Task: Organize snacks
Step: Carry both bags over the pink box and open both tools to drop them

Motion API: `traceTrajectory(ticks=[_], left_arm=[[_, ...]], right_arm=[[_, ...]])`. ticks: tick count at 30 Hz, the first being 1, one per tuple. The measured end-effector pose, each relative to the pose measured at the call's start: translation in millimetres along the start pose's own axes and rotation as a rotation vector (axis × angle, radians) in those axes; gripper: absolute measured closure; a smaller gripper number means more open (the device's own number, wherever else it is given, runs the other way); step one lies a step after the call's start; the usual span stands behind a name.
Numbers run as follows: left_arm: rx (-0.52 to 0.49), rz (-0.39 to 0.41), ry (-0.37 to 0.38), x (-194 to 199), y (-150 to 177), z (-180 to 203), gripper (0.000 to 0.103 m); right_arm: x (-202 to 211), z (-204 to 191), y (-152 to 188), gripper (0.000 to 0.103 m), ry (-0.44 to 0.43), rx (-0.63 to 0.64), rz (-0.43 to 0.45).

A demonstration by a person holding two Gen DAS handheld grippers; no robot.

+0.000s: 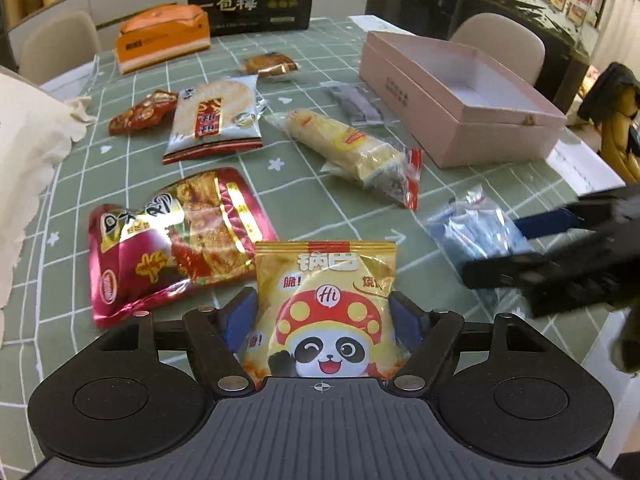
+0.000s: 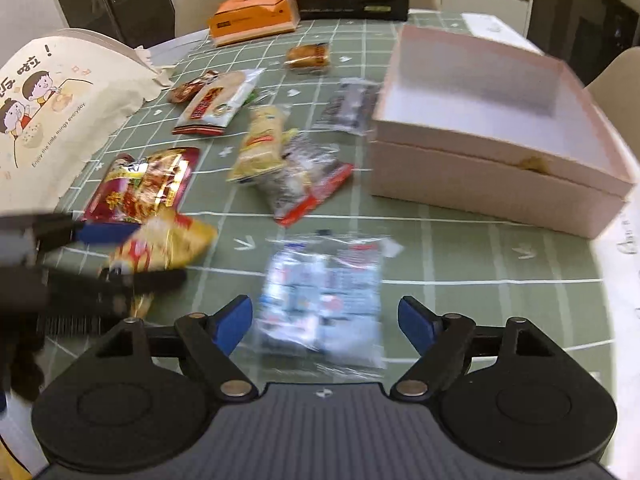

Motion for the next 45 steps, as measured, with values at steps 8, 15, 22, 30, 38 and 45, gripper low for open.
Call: traceTrajectory(ticks=[8,15,22,30,38,45], left_arm=[[-0.016,-0.063,0.012,4,5,1,0.026],[-0.073,0.055,0.124,43,-2,32,0.038],[-0.007,0.245,0.303,68,-143,78,0.037],[0.086,0.23,0.301,-43,-237,116,0.041],[0.271,0.297,0.153,-24,-221,35,0.041],[0.357,0.113,0.008,-65,-172,-17,0.041]], right_arm=[[4,-6,6,0.044,0.105,0.044,-0.007],[55,31,32,0.044,0.18,-0.005,0.031],[110,82,20,0.044,0.238,-0.102,0.122],[118,124,-20,0.044,0.256,-0.157,0.198],[100,148,-64,0.044,0.218,-0.182,0.238],[61,145,-155,0.029,0.103,-0.145,0.271]])
Point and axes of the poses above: each gripper's, at about its wrist camera, not at the fingertips, and x roughly against the way its jaws point, z to its right, y to its underside, the point moved 6 cm from there along -x, roughly the way its jaws point, and after that the axes turned 1 degree about z, right-handed, at the moved point
